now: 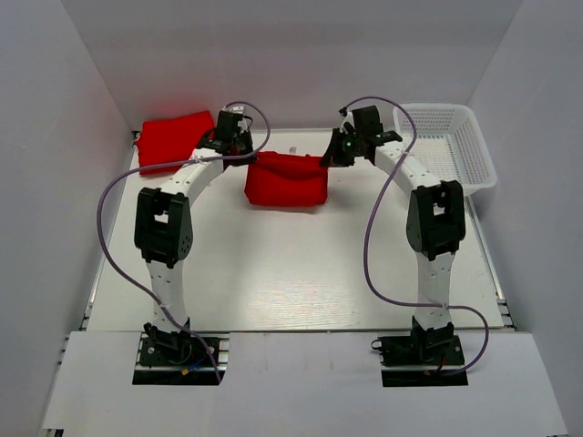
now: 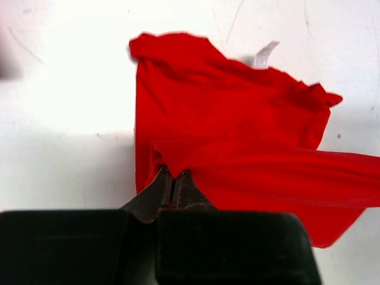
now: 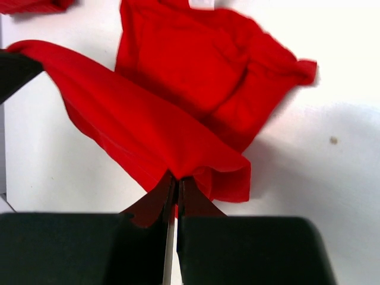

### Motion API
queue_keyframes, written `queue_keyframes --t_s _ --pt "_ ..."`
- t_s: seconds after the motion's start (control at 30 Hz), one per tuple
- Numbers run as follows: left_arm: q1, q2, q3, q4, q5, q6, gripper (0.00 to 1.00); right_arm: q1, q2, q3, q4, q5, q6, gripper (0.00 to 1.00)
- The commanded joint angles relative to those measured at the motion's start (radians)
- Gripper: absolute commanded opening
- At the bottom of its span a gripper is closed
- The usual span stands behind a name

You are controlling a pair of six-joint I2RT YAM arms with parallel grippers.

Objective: Fold and stack the t-shirts
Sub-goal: Fold the long partially folded tshirt into a neat square

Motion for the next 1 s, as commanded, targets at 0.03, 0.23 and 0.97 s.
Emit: queue_keyframes --t_s 0.03,0.23,0.97 --pt "0.030 -0.002 0.054 0.106 0.011 0.048 0.00 -0.035 0.032 0.064 0.105 -0.062 -0.027 0.00" --pt "0.039 0.041 0.040 0.248 0.067 0.089 0.00 -0.044 0.069 0.089 0.188 -0.074 -0.018 0.00" --pt "0.058 0.282 0.291 0.306 0.145 0.129 1.00 -0.088 0.249 0.318 0.346 -0.078 -0.056 0.90"
